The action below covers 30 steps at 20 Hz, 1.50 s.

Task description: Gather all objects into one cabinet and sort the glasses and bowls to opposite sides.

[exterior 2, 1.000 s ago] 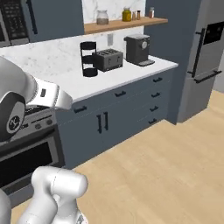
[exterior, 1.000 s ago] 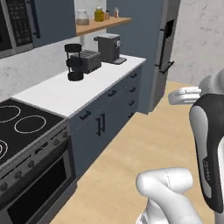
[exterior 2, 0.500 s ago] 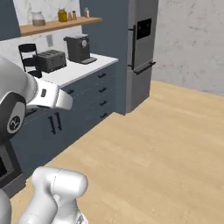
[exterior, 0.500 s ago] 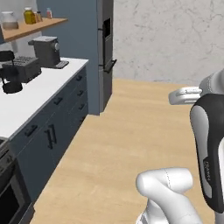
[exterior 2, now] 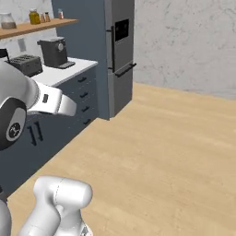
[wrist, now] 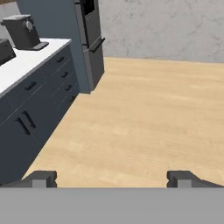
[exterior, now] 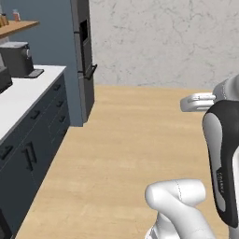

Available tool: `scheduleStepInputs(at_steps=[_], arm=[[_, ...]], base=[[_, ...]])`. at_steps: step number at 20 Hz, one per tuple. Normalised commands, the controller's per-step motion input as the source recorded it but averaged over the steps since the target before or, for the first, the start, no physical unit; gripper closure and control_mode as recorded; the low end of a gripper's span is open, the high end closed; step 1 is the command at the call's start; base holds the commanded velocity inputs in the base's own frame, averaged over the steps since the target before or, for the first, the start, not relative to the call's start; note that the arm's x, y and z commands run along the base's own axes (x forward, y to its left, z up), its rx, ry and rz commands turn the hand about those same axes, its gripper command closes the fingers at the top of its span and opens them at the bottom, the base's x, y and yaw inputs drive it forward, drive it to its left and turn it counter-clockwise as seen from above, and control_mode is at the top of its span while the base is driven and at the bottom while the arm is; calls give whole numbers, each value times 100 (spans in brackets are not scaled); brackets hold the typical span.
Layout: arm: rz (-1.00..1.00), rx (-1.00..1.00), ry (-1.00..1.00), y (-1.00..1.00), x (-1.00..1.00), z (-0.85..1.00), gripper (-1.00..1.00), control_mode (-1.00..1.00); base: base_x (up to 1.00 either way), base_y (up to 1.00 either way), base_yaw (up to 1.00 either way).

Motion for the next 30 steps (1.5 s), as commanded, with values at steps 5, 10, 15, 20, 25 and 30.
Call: scheduleStepInputs(at_steps=[5, 10, 15, 20, 25, 30], arm=[[0, 0, 0, 0, 0, 0, -100, 100], [0, 0, 0, 0, 0, 0, -100, 100], [0, 0, 0, 0, 0, 0, -100, 100], [0, 0, 0, 0, 0, 0, -100, 100], [0, 0, 0, 0, 0, 0, -100, 100], [0, 0, 0, 0, 0, 0, -100, 100]], base=[[7, -30, -24], [16, -17, -18], [25, -1, -1], [48, -4, -1], [47, -1, -1], [41, 0, -1]])
